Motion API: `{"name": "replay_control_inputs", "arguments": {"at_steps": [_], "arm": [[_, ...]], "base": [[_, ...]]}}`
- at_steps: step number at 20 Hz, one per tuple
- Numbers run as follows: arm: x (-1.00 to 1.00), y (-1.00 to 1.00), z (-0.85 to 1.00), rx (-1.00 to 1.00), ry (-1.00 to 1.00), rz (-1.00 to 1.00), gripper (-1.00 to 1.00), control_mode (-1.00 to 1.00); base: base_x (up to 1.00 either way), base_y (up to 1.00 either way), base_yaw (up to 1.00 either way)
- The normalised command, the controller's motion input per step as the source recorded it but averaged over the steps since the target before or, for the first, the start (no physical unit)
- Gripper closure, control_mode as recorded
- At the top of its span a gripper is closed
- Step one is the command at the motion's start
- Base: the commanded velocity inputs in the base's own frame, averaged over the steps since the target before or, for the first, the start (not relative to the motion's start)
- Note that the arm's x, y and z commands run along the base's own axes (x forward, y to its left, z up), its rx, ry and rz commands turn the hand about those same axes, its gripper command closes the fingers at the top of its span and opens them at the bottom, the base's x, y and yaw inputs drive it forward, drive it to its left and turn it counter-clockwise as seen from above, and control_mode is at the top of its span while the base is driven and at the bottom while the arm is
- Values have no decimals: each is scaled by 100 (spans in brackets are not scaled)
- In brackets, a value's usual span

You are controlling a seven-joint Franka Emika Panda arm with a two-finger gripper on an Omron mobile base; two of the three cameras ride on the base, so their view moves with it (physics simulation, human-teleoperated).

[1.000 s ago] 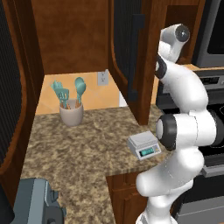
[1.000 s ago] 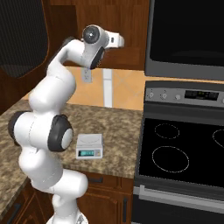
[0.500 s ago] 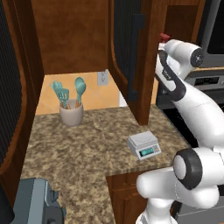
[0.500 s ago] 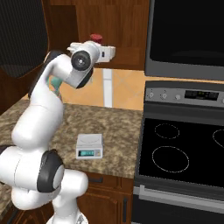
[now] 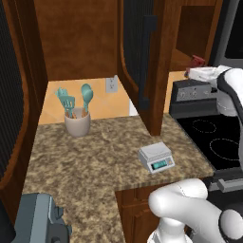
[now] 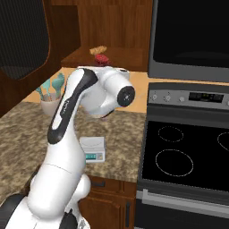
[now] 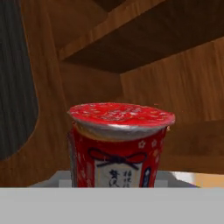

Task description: Pick the yogurt and place it on the digital scale for weighing, and close the cabinet.

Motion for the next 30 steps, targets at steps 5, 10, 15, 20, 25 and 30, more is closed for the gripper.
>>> {"name": "replay_control_inputs", "arguments": {"at_steps": [5, 10, 15, 20, 25, 30], "arm": [[-94, -24, -100, 0, -2, 54, 100, -100], [-28, 7, -99, -12, -2, 53, 100, -100], [-3, 43, -88, -27, -7, 42, 100, -100], [15, 47, -70, -20, -3, 16, 100, -100], [24, 29, -55, -4, 0, 3, 100, -100], [29, 16, -39, 1, -5, 0, 100, -100]], "base": [[0, 0, 0], [0, 0, 0], [0, 0, 0], [0, 0, 0], [0, 0, 0], [0, 0, 0]]}}
